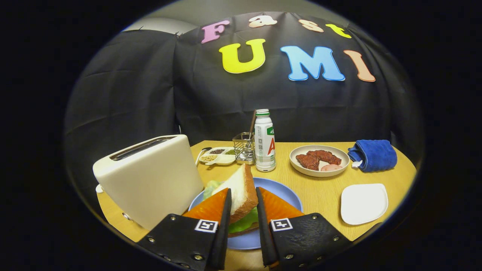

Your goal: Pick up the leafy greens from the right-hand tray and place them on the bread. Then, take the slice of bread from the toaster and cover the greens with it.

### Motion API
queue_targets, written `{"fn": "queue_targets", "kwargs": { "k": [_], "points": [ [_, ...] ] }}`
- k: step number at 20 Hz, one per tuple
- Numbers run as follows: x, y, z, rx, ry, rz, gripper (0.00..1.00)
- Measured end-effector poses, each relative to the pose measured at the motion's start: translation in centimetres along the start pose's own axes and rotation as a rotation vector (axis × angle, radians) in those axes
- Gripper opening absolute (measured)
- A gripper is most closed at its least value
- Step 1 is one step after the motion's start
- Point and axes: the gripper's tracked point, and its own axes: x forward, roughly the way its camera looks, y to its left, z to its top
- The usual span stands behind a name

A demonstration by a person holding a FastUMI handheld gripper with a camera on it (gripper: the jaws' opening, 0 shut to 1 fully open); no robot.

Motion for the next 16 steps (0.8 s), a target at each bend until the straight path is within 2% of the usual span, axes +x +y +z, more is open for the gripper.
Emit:
{"fn": "queue_targets", "kwargs": {
  "k": [1, 2, 10, 16],
  "points": [
    [0.2, -0.6, -0.4, -0.025, 0.011, -0.017, 0.45],
    [0.3, -0.9, -0.6, -0.035, 0.023, -0.025, 0.46],
    [-0.2, -1.7, 0.1, -0.021, -0.005, -0.029, 0.46],
    [-2.7, -5.4, 2.2, -0.036, -0.09, -0.096, 0.46]
  ]
}}
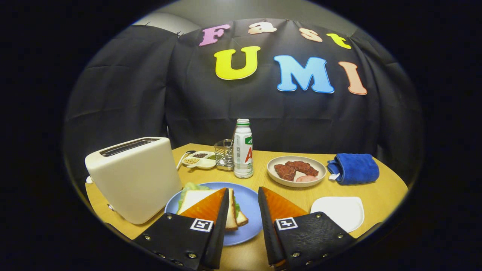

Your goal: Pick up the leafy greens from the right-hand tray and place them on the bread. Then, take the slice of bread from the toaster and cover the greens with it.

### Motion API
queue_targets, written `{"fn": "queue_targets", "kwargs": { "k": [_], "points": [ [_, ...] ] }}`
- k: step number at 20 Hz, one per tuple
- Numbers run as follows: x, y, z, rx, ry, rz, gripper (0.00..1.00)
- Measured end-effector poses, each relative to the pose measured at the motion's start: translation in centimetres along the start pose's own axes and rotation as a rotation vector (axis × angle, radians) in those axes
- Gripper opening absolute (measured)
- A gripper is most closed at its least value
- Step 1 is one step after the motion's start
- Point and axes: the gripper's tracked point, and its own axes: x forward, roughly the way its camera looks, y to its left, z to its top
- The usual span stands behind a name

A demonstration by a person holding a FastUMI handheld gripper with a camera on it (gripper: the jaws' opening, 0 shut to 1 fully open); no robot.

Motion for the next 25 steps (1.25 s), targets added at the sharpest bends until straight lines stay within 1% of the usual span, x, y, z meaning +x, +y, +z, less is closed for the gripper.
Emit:
{"fn": "queue_targets", "kwargs": {
  "k": [4, 7, 9, 11, 12, 13, 15, 17, 19, 21, 22, 23, 24, 25],
  "points": [
    [-1.6, -3.4, 1.4, 0.007, -0.06, -0.042, 0.46],
    [-3.0, -6.0, 2.1, -0.027, -0.093, -0.058, 0.46],
    [-3.9, -7.1, 1.7, -0.039, -0.09, -0.037, 0.48],
    [-4.3, -8.2, 1.2, -0.012, -0.087, 0.002, 0.48],
    [-4.6, -9.3, 0.9, -0.007, -0.081, 0.004, 0.48],
    [-5.2, -10.8, 0.5, -0.015, -0.069, -0.012, 0.51],
    [-5.6, -12.7, 0.3, -0.019, -0.069, 0.001, 0.58],
    [-6.4, -14.4, 0.4, -0.001, -0.079, 0.025, 0.58],
    [-7.3, -16.7, 0.5, -0.013, -0.096, 0.046, 0.58],
    [-8.3, -19.4, 0.8, -0.029, -0.125, 0.041, 0.58],
    [-9.2, -20.9, 0.9, -0.037, -0.133, 0.046, 0.61],
    [-9.9, -22.0, 0.7, -0.039, -0.138, 0.055, 0.7],
    [-10.5, -23.6, 0.6, -0.036, -0.139, 0.044, 0.7],
    [-11.1, -25.3, 0.4, -0.032, -0.144, 0.028, 0.77]
  ]
}}
